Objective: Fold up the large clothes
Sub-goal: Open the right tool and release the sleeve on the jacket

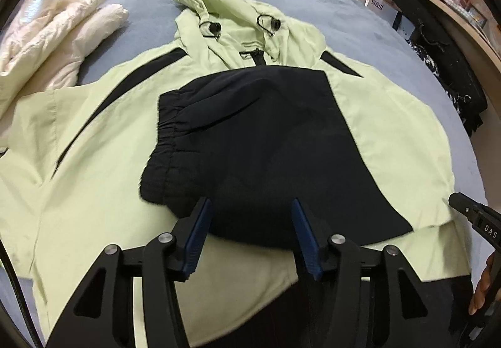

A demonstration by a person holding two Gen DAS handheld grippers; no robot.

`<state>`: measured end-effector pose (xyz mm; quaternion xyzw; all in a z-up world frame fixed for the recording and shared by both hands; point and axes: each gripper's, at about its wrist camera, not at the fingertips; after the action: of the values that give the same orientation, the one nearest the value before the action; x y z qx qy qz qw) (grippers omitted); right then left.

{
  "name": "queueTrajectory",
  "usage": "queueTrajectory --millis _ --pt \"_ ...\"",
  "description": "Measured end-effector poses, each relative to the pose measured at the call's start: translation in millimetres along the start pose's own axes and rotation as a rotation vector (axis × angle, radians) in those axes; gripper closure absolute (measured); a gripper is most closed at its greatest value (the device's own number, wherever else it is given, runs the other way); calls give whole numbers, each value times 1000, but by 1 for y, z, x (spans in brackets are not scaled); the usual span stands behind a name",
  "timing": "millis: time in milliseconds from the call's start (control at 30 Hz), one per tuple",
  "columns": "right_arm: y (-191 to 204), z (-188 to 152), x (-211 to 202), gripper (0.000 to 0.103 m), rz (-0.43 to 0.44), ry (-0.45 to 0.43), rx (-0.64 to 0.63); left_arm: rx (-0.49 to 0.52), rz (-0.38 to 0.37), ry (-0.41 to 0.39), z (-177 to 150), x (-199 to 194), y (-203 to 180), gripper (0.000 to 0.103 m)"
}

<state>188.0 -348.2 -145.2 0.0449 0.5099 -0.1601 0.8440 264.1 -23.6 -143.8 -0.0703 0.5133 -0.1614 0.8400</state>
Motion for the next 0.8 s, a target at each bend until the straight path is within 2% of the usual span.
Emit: queueTrajectory --millis 200,467,567,800 --pt "11 -19 -29 81 54 1 0 -13 -16 -21 -23 -37 -5 47" --pt "33 -59 -64 81 108 5 10 7 38 -72 -68 -95 -10 39" --pt "39 -77 -76 81 139 11 30 -10 29 -95 -89 -117 -4 32" --pt "58 -116 -101 81 182 12 31 -59 38 -122 -133 -166 19 31"
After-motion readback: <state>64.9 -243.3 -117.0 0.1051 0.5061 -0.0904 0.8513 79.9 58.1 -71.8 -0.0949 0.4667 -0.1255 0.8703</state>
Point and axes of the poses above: each gripper's, at about its wrist camera, not at the fingertips, and x roughly the way its jaws point, y to its left, z to its top, and after that the axes turned 11 degrees about -z, right-handed
